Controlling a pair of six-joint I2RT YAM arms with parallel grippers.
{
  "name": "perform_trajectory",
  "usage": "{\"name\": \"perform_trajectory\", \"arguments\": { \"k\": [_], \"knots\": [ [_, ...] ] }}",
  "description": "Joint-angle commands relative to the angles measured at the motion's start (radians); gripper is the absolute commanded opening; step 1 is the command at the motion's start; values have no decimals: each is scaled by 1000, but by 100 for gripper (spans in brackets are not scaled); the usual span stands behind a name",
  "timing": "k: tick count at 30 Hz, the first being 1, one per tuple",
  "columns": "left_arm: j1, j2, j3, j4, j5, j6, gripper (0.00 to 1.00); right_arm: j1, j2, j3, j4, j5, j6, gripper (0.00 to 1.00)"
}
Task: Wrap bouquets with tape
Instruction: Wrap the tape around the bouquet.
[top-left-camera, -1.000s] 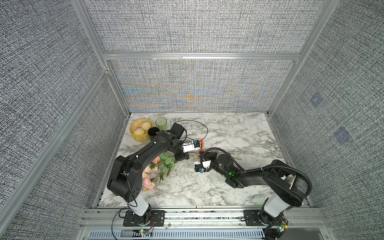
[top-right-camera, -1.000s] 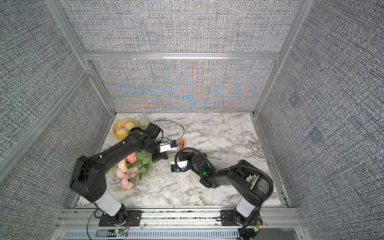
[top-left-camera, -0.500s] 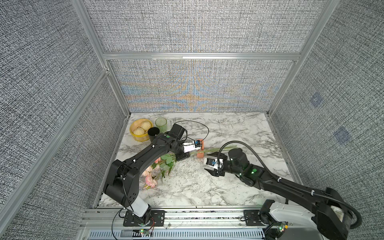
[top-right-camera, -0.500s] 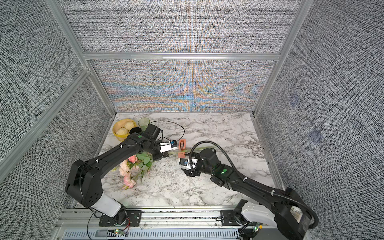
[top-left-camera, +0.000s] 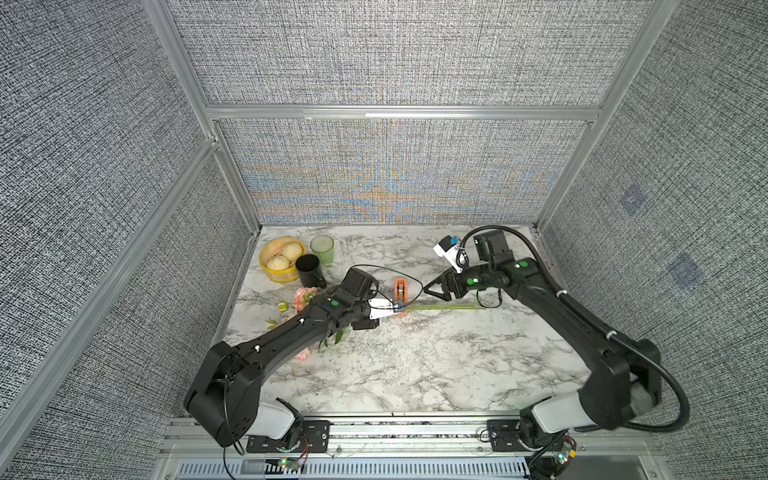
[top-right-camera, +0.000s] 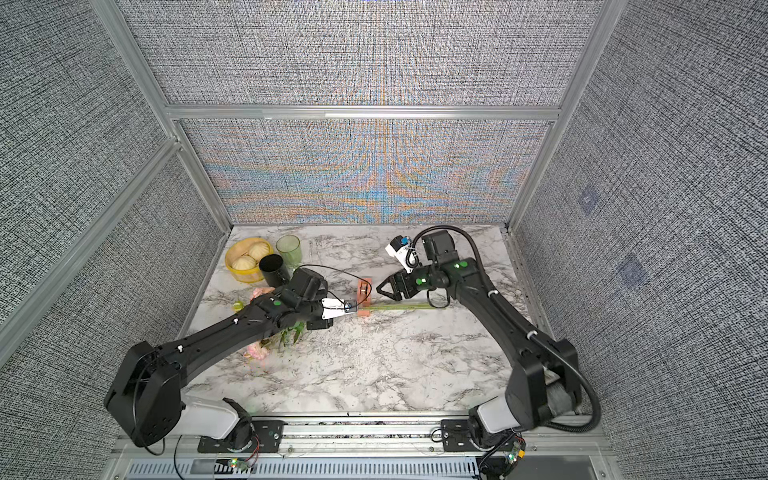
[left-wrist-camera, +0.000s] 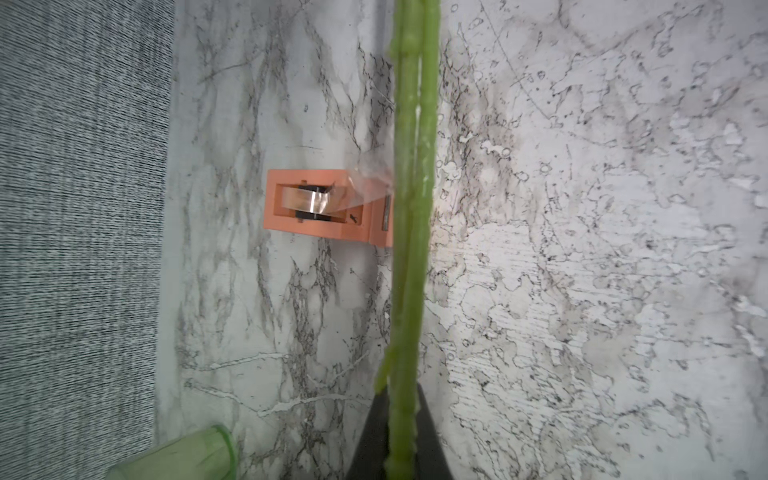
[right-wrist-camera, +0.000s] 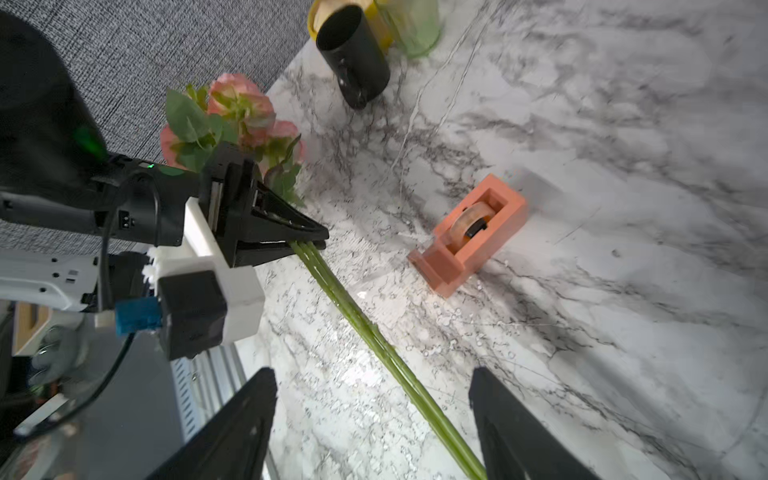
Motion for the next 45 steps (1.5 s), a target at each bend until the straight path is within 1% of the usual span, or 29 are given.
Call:
{"name": "perform_trajectory", "arguments": {
  "k": [1,2,4,9,13,18,20,24,27,31,33,34,39,41,43,45],
  "knots": [
    [-12,-25,-43,204,-79,59,0,-11,135,131,-307,-115,-127,76],
    [-17,-30,-55,237,-91,72,0,-11,184,179,-370,-170,-179,75],
    [-24,-33,-74,285,-109,89,0,-9,254,238,-452,-238,-266,74],
    [-28,-24,-93,336,-107,122,0,-1,332,284,-560,-303,-424,74],
    [-27,-32,-94,341,-80,120,0,9,382,308,-570,-227,-434,73],
    [-27,-37,-97,342,-71,121,0,21,417,335,-601,-226,-506,69],
    [-27,-39,-98,340,-71,121,0,26,421,336,-604,-227,-529,65],
    [-27,-42,-100,339,-73,116,0,30,431,335,-583,-204,-543,51],
    [-27,-45,-101,338,-65,112,0,39,436,336,-576,-186,-559,45],
    [-27,-53,-105,328,-57,98,0,46,421,314,-512,-150,-546,28],
    [-27,-65,-109,325,-60,80,0,53,413,304,-482,-121,-546,21],
    [-27,-74,-115,328,-62,69,1,55,408,298,-464,-113,-546,17],
    [-27,-101,-143,334,-104,41,10,61,391,295,-390,-66,-555,4],
    [-28,-127,-156,331,-114,7,17,68,380,288,-362,-55,-579,0],
    [-28,-169,-163,325,-126,-66,28,74,360,269,-313,-43,-594,0],
    [-27,-207,-175,320,-128,-107,35,80,336,237,-250,-20,-607,0]
  ]
}}
